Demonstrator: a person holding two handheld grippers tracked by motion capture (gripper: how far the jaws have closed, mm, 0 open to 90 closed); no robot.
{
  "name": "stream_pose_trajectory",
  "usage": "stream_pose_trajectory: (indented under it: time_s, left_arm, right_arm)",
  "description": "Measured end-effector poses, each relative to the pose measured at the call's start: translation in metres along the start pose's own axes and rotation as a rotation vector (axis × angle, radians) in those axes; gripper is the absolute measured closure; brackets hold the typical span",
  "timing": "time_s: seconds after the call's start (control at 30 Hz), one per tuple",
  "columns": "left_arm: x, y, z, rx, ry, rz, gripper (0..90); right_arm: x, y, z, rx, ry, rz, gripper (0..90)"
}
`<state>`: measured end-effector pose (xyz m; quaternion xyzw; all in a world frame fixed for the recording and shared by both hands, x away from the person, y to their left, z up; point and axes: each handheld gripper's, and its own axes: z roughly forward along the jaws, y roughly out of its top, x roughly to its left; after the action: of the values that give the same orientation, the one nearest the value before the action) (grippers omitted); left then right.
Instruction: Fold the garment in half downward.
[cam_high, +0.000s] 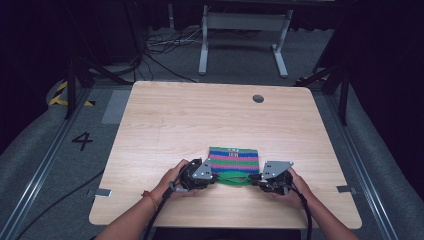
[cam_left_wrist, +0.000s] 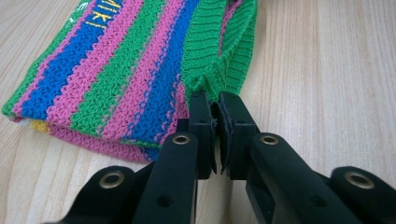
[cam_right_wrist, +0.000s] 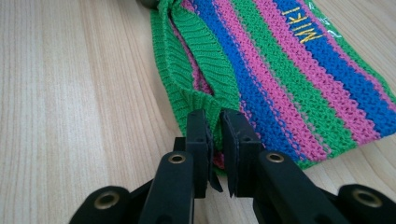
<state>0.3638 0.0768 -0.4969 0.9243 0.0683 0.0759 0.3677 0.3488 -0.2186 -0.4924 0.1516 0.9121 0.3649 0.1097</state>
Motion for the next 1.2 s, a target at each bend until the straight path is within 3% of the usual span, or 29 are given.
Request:
stream_pose_trajectory:
  time_s: [0.17,0.3,0.43,0.6,0.83,1.07,1.2]
  left_arm:
    - [0.0,0.0,-0.001,0.004,-0.009,-0.009,83.7]
    - [0.005,-0.003,-0.003,-0.012,-0.044,-0.056,82.0]
    - [0.007,-0.004,-0.005,-0.008,-0.049,-0.056,79.9]
    - [0.006,-0.004,-0.008,-0.011,-0.049,-0.061,71.2]
    - [0.008,-0.004,-0.019,-0.027,0.0,-0.075,57.2]
    - [0.007,-0.002,-0.024,-0.006,0.05,-0.072,47.5]
    - [0.006,0.0,-0.029,0.014,0.074,-0.069,37.9]
  right_arm:
    - [-0.001,-0.001,0.0,-0.003,0.005,0.015,81.1]
    - [0.0,0.001,0.0,0.008,0.003,0.009,80.5]
    - [-0.001,0.001,-0.001,0.007,0.004,0.015,79.6]
    - [0.0,0.0,-0.003,0.009,0.009,0.026,75.3]
    - [0.003,0.001,-0.008,0.004,0.007,0.028,70.4]
    - [0.004,0.003,-0.011,0.006,-0.01,0.027,63.8]
    - [0.005,0.007,-0.017,0.001,-0.012,0.034,53.3]
